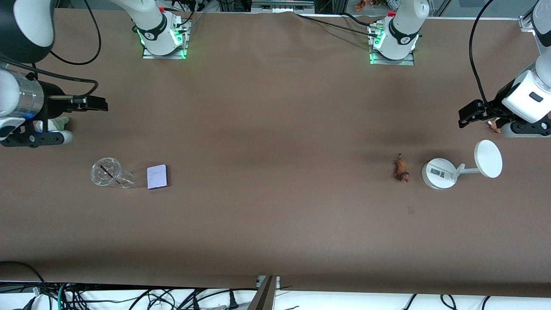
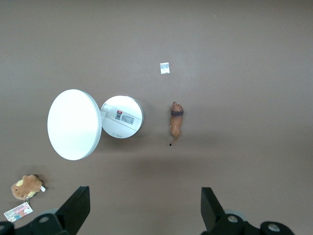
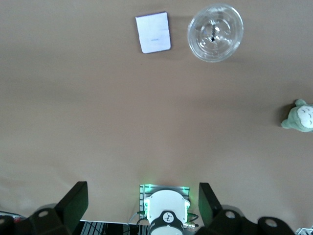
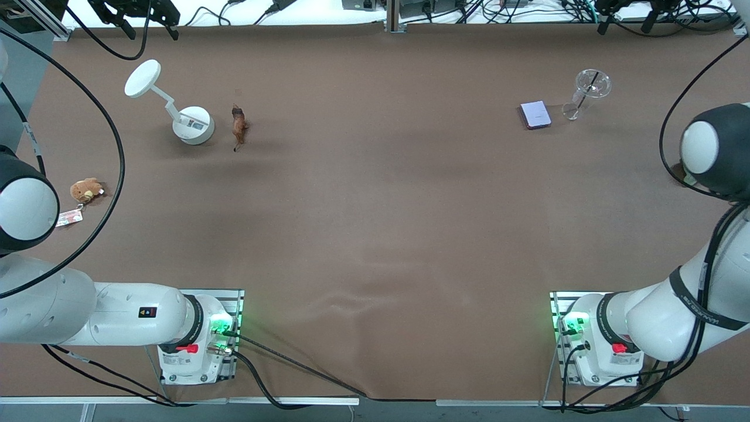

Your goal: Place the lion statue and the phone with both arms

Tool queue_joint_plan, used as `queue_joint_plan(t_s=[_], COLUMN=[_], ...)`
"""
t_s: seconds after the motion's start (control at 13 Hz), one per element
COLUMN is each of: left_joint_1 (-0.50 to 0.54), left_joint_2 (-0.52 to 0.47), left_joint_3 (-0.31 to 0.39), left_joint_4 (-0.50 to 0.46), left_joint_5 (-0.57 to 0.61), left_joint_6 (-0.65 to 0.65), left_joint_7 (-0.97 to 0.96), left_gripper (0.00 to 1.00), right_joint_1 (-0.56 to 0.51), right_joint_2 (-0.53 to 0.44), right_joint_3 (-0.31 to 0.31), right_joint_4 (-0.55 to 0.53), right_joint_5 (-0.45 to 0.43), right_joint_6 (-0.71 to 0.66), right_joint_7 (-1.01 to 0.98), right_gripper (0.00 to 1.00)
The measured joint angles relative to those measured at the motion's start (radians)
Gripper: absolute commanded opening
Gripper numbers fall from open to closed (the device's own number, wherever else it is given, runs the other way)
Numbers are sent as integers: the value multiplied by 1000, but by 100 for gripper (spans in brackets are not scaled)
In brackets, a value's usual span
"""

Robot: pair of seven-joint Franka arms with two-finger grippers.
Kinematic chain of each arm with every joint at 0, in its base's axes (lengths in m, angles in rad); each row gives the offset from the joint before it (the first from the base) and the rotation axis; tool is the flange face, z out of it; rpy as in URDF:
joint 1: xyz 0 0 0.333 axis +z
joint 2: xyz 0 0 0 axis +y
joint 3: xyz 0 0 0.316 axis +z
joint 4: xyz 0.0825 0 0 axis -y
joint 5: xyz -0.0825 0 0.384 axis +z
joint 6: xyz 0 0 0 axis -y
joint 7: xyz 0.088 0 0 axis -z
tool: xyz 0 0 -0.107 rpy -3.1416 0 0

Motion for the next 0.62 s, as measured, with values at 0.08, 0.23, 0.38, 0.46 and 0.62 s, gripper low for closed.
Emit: queue_joint_plan(t_s=[0.08,0.23,0.38,0.46,0.62], left_joint_1=[0,0,0,0,0], left_joint_2=[0,0,0,0,0], left_joint_3=[0,0,0,0,0], left_joint_4=[0,0,0,0,0], left_joint_5=[0,0,0,0,0], left_joint_6=[0,0,0,0,0], left_joint_7=[0,0,0,0,0], left_gripper=[100,100,100,100,100], right_joint_1=[-84,-180,-208,-218,-236], right_joint_2=[-30,-113,-225,-282,-362], right_joint_3=[100,214,240,243,246], right_joint_4=[-29,-129,-288,-363,-444], right_joint_5=[-37,-82,-90,-91,-92], right_joint_6=[11,74,204,256,289], right_joint_7=[19,39,34,22,-1], right_gripper=[100,100,100,100,100])
